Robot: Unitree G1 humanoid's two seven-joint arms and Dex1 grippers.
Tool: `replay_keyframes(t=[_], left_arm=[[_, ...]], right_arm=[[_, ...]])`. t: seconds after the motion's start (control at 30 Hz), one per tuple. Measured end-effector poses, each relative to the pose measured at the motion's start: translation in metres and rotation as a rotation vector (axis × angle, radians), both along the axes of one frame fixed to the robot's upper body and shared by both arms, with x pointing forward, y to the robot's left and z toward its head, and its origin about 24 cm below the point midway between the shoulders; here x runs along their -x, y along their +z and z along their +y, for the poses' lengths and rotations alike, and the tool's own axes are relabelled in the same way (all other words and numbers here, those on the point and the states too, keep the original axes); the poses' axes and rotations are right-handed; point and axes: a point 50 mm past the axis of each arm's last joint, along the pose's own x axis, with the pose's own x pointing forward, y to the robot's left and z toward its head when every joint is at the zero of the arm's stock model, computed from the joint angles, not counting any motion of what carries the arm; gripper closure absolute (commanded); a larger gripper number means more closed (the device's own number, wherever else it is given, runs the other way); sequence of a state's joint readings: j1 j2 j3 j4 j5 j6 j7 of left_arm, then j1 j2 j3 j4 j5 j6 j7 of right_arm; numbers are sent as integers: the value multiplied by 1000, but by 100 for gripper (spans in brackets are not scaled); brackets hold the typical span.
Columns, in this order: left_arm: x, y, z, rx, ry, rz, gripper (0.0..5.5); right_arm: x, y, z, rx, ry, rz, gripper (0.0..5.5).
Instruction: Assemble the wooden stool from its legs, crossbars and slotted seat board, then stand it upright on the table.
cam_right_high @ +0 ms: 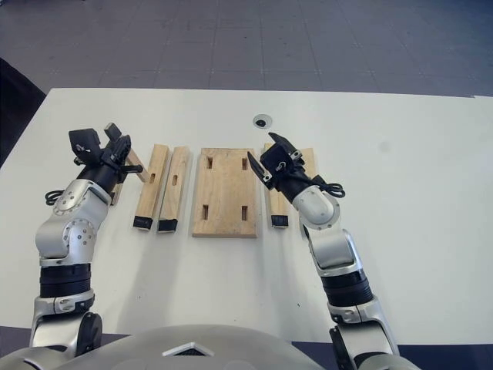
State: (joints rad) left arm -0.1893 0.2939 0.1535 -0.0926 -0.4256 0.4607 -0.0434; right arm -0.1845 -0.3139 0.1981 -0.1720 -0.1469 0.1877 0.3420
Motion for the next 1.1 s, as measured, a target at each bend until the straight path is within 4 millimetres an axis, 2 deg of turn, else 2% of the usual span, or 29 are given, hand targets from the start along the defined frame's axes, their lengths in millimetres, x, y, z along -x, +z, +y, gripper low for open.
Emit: replay_keyframes(t=[0.77,1.1], left_arm=[[-1,-4,-17,33,-12,-11,508],[-6,-11,-11,-5,3,9,508]], right_arm=[[2,-1,1,16,-16,1,252],[2,-1,1,15,-17,1,252]])
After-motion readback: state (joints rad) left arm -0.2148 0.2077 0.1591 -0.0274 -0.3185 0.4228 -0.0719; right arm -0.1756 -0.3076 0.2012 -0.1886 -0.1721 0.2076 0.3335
